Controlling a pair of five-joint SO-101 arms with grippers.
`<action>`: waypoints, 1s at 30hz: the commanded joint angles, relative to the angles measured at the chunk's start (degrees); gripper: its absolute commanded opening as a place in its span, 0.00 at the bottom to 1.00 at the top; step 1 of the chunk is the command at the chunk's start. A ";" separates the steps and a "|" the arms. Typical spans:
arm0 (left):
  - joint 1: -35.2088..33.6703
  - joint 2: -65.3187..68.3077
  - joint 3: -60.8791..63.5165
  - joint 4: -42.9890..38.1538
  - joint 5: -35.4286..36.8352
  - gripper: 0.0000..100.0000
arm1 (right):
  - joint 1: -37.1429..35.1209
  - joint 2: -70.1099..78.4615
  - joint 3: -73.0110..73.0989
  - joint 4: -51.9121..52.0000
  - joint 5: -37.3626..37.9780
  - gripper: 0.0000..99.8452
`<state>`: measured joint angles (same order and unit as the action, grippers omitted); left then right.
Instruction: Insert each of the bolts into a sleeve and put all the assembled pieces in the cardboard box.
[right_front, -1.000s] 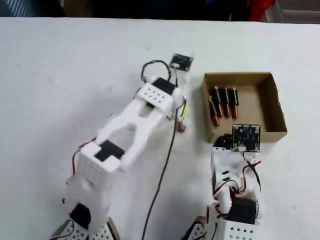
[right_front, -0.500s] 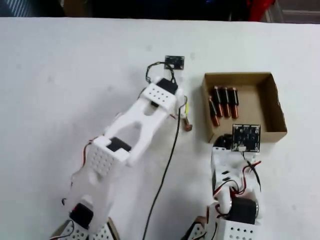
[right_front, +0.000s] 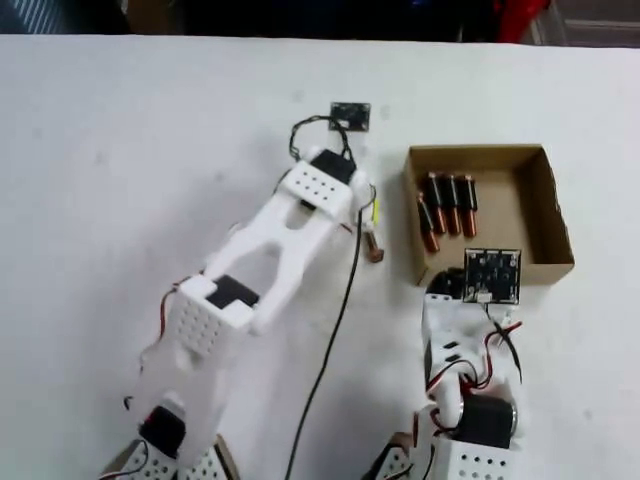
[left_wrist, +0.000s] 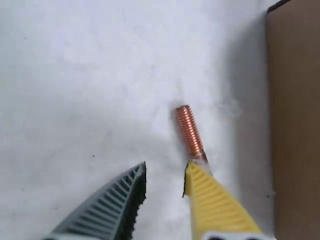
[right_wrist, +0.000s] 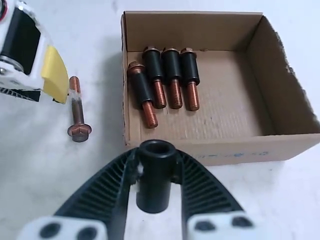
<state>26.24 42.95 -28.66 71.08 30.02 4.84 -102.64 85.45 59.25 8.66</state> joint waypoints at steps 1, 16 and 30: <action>2.24 -4.53 -2.46 0.00 0.53 0.16 | 0.40 -0.66 -0.44 -1.54 -0.26 0.03; 4.88 0.57 -2.11 -4.84 0.53 0.16 | 0.40 -0.66 3.25 -6.64 -0.18 0.03; 3.47 3.56 -2.46 -4.66 0.53 0.14 | 0.40 -0.66 3.87 -7.43 -0.18 0.03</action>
<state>31.08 47.16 -28.75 66.86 30.11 4.84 -102.55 89.67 53.54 8.66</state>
